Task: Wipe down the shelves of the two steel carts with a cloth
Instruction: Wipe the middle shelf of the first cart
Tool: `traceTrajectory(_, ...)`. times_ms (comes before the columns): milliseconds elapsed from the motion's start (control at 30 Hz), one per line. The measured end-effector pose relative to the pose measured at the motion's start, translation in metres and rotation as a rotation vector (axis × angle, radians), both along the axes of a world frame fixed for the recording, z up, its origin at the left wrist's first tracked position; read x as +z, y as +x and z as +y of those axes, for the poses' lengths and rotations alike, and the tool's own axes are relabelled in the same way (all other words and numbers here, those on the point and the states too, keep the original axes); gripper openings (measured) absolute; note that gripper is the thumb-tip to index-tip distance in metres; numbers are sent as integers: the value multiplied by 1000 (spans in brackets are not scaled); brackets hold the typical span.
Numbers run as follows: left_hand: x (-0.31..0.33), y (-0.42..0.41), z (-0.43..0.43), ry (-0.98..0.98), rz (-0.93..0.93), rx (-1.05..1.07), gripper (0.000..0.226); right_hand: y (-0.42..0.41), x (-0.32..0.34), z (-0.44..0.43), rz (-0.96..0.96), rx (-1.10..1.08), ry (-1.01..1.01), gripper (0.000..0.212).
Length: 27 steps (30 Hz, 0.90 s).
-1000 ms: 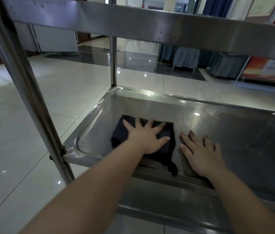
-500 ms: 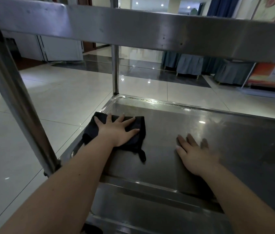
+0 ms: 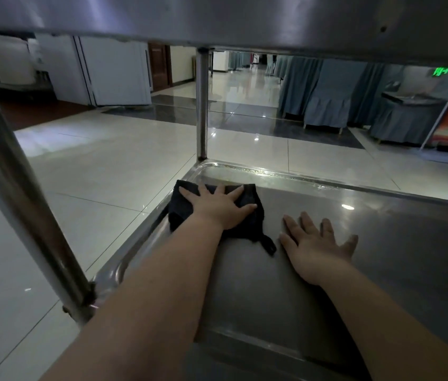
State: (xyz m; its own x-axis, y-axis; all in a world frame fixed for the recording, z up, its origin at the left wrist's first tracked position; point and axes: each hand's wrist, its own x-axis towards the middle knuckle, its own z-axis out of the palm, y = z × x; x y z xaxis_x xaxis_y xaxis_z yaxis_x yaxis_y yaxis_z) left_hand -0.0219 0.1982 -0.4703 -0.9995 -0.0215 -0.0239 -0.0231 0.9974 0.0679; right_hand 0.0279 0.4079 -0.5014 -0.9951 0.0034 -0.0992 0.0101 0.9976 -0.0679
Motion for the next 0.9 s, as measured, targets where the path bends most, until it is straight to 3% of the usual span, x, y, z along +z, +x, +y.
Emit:
traceTrajectory(167,-5,-9,68,5,-32,-242,66,0,-1,0,6,-42,76,68)
traceTrajectory(300,-6,-14,42,70,-21,-347,69,2,0,0,12,-48,64,72)
traceTrajectory(500,-1,-38,-43,-12,5,-54,79,5,2,-2,10,-38,61,77)
traceTrajectory(700,4,-43,-10,-18,-41,14,80,5,1,-2,30,-33,35,80)
traceTrajectory(800,0,-30,36,2,-35,-175,76,2,0,0,61,-57,3,94)
traceTrajectory(900,-8,-10,64,12,-3,-313,74,4,2,4,91,-89,-127,124)
